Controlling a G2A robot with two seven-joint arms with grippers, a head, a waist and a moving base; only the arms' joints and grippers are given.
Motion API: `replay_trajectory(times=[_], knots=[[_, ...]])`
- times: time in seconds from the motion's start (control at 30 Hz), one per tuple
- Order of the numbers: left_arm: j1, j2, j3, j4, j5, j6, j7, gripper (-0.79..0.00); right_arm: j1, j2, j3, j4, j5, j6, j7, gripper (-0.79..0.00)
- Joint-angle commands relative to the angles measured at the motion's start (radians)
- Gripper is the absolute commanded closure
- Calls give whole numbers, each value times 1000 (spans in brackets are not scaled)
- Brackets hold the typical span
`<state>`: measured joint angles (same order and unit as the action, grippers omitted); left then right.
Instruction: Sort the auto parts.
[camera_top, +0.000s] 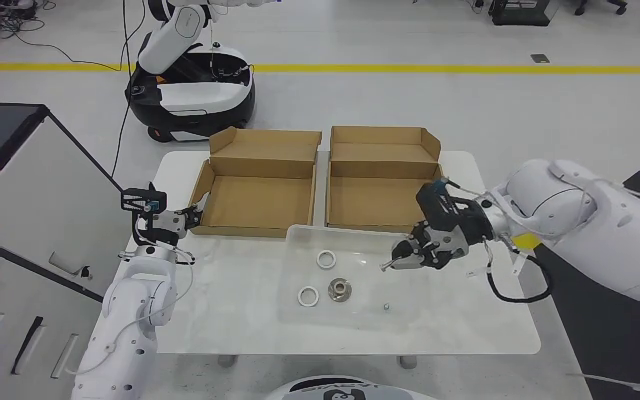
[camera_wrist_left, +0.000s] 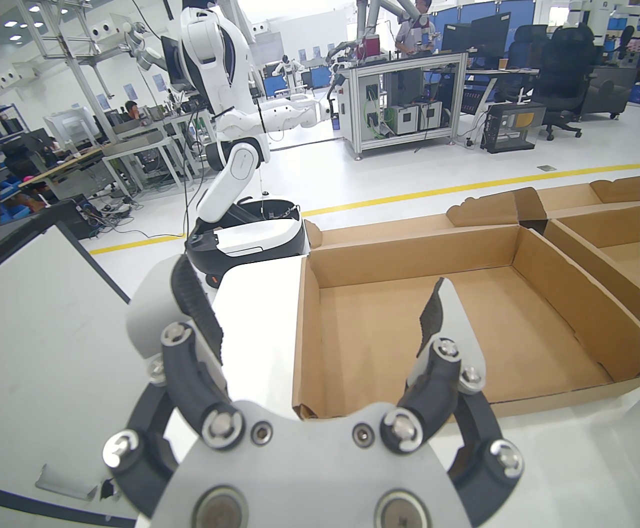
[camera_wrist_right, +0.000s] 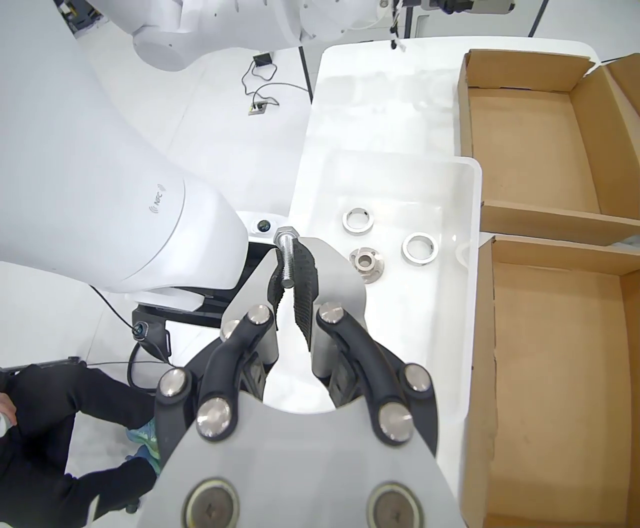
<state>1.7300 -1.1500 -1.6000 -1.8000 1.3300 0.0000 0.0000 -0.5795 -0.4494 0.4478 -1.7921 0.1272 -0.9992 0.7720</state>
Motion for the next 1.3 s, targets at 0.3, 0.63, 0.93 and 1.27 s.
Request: replay_trajectory(times=[0.3,0.63,0.93,1.27], knots=[[0,0,0,0,0,0,0,-785,-46,38,76,46,153,-13,-10,0],[0,0,0,0,0,0,0,-785,-87,44,152,-41,459,-13,36,0],[0,0,0,0,0,0,0,-785,-117,25,181,-108,641,-13,36,0],[0,0,0,0,0,0,0,-785,-117,25,181,-108,641,-13,36,0]])
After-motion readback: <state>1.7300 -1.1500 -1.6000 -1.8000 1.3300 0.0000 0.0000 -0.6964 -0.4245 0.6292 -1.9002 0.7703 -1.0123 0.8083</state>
